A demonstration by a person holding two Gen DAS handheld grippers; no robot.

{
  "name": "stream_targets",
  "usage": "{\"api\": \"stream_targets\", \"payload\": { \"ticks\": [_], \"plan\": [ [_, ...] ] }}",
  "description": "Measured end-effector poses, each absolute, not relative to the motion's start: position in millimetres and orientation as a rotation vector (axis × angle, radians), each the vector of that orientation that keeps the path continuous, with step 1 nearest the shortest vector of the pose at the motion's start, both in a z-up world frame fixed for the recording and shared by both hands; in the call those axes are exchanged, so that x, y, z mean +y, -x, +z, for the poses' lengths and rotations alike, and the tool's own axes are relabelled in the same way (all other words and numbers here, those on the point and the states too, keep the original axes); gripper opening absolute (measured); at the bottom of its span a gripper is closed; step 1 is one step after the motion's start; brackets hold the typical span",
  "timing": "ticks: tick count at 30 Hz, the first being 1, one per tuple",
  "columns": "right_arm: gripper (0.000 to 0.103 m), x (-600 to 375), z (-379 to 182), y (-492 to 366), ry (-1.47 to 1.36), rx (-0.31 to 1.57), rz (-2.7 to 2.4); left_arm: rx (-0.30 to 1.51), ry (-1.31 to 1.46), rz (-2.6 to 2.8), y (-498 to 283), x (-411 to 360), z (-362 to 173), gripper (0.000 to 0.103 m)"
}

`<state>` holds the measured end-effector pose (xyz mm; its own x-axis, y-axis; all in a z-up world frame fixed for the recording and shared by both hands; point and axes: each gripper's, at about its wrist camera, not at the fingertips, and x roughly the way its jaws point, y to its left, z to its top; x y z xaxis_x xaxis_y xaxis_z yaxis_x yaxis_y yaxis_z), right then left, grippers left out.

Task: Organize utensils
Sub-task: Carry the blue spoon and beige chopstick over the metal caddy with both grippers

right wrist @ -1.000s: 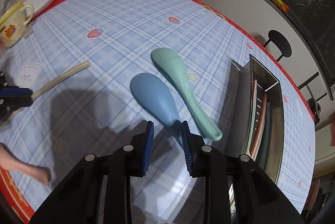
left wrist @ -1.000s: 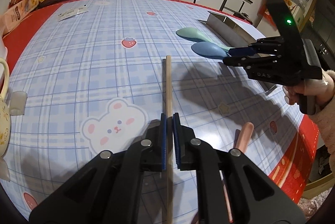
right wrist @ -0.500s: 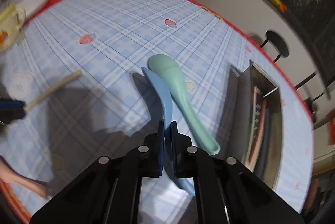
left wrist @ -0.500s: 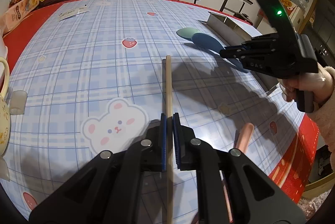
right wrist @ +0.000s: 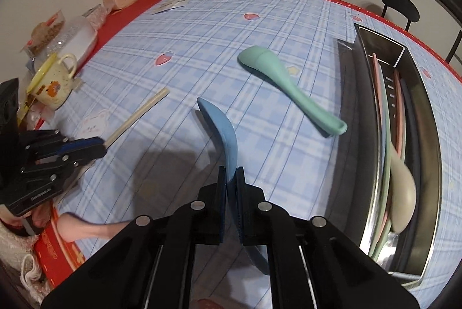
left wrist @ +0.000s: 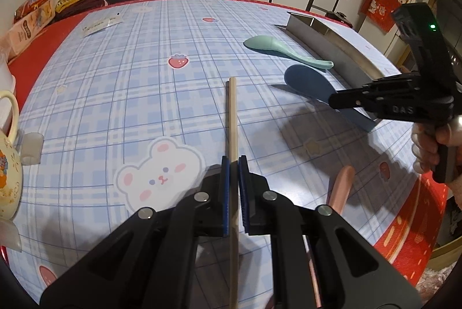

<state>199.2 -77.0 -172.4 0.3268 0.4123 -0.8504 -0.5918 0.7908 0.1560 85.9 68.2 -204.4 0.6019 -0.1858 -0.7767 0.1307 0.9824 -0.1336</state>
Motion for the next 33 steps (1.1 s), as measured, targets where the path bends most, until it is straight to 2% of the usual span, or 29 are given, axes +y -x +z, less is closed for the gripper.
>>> {"api": "stream_targets", "payload": {
  "ticks": [21,33],
  "plan": [
    [0.007,-105.6,-180.0,-163.2,0.125,1.016,0.721,0.901,-0.046,-0.131,-85.3,51.7,-204.5,0.013],
    [0.007,-138.5,-143.5,-175.2,-0.082,0.872,0.787,0.895,-0.101,-0.105,-82.9,43.5,-204.3,0.012]
  ]
}}
